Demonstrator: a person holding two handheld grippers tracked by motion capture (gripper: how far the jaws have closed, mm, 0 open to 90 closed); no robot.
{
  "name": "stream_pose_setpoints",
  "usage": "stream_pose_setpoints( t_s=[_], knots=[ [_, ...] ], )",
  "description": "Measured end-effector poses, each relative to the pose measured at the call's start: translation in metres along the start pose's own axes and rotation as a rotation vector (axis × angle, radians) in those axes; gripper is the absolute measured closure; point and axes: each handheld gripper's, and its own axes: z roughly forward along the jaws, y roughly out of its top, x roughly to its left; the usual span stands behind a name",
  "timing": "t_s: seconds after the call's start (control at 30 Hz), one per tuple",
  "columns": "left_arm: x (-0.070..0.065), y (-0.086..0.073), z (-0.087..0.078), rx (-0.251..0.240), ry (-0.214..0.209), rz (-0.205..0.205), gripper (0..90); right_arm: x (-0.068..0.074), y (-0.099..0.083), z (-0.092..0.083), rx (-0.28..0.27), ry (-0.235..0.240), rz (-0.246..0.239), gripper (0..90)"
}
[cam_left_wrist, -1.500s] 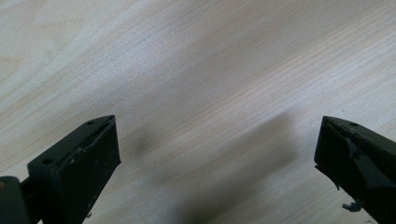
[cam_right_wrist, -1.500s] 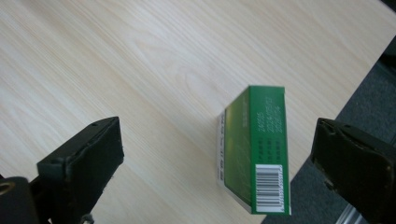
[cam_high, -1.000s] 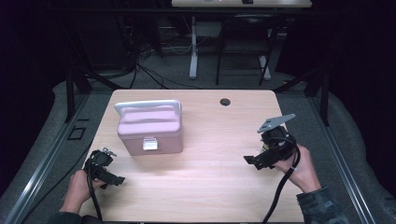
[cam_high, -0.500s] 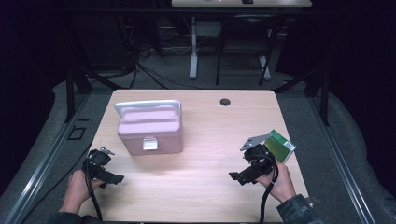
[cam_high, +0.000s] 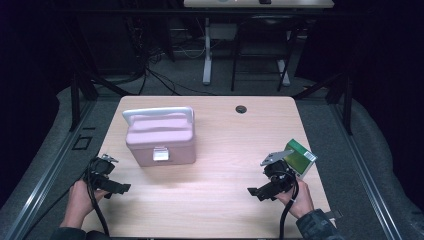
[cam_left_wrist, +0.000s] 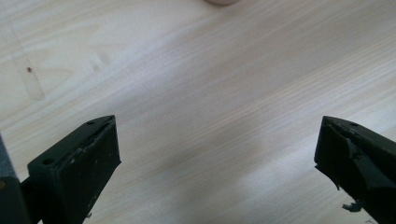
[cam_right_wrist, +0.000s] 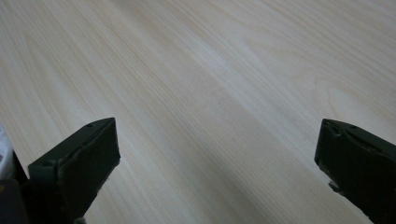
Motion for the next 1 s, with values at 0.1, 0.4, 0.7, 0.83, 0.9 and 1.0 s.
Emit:
stream_pose_setpoints(
  t_s=[0.1,0.4,0.7,0.83,0.9,1.0],
  knots=[
    [0.001,0.006,-0.016,-0.062,-0.01,-0.019,0.2,-0.001,0.0,0.002,0.004,0.004,0.007,0.0],
    [0.006,0.034,-0.05,-0.194,-0.027,-0.034,0.0,-0.003,0.0,0.003,0.01,0.005,0.017,0.0],
    [0.007,0.075,-0.073,-0.299,-0.001,-0.002,0.1,-0.004,-0.001,0.005,0.018,0.013,0.025,0.0],
    [0.014,0.094,-0.069,-0.328,0.005,-0.016,0.5,-0.004,-0.001,0.006,0.025,0.011,0.022,0.0],
    [0.016,0.101,-0.067,-0.336,0.007,-0.015,1.9,-0.004,0.0,0.006,0.024,0.011,0.024,0.0],
    [0.019,0.115,-0.063,-0.364,0.008,-0.031,11.0,-0.005,0.0,0.007,0.023,0.011,0.029,0.0]
  ],
)
